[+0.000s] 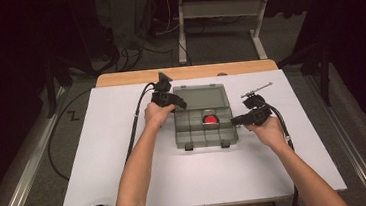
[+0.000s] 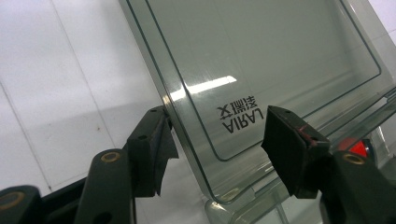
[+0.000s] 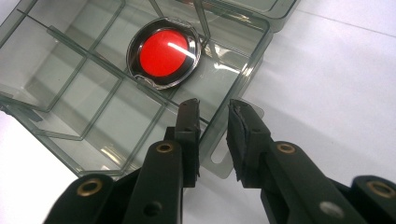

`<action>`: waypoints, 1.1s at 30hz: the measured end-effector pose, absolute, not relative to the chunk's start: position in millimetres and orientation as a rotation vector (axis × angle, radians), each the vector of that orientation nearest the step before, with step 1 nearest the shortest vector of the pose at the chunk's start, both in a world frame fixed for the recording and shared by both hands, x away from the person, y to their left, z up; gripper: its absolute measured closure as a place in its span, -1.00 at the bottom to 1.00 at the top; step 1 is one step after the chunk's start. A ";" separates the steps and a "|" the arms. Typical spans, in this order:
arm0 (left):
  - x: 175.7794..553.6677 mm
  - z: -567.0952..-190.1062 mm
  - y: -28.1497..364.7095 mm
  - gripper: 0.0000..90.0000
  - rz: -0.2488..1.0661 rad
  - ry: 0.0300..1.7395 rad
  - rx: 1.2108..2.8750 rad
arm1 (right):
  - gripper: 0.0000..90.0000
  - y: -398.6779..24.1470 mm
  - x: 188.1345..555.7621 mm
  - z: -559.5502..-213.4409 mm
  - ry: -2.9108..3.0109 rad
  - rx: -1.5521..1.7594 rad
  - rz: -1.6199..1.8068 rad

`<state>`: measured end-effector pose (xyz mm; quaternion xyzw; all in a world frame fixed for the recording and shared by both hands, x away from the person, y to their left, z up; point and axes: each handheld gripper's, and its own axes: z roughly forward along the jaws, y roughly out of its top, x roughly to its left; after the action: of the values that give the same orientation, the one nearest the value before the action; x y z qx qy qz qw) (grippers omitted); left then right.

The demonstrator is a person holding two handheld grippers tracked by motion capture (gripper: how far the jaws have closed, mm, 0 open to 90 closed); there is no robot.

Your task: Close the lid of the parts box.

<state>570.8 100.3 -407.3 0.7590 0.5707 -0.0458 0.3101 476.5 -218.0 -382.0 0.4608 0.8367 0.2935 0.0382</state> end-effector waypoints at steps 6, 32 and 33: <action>570.9 -408.7 100.4 -0.09 -0.126 1.504 1.995 | 0.70 -218.4 476.7 -382.1 2.570 1.408 0.900; 569.1 -401.0 103.1 0.06 -0.093 1.472 1.989 | 0.70 -215.2 477.5 -379.8 2.580 1.421 0.861; 568.4 -399.5 103.2 0.06 -0.088 1.461 2.008 | 0.70 -214.9 477.5 -379.8 2.578 1.425 0.861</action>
<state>568.4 103.2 -399.5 0.7648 0.5567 -0.0336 0.3226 477.5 -214.9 -379.8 0.4640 0.8395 0.2805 0.0363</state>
